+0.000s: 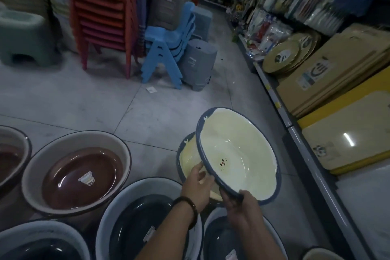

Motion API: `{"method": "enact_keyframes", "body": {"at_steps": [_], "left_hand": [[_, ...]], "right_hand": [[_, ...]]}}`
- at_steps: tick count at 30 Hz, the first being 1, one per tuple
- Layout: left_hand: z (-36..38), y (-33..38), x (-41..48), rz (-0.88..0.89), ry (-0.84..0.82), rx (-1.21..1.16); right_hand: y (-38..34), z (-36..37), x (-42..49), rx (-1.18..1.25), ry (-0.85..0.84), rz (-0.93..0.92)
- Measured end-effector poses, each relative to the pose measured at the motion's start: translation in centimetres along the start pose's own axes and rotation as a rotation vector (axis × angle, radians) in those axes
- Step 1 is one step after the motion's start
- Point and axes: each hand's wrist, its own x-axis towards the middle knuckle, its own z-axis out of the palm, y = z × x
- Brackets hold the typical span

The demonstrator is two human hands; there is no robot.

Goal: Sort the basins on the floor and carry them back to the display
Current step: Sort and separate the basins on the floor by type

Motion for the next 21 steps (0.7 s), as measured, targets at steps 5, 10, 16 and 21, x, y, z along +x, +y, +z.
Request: {"method": "enact_keyframes", "body": {"at_steps": [5,10,16,21], "left_hand": [[-1.3,-1.4,0.3,0.059,0.059,0.547],[-3.0,-2.3,1.1,-0.050,-0.056,0.783],[-4.0,-2.2,1.5,-0.056,-0.052,0.851],[-4.3,-2.1,1.1,-0.045,-0.035,0.849]], "right_hand": [[1.8,2.3,2.8,-0.041,0.040,0.004],[4.3,3.8,4.5,-0.033,0.119,-0.024],[7.9,4.0,4.4,-0.080,0.161,-0.048],[8.8,4.1,4.5,-0.226,0.254,-0.051]]}}
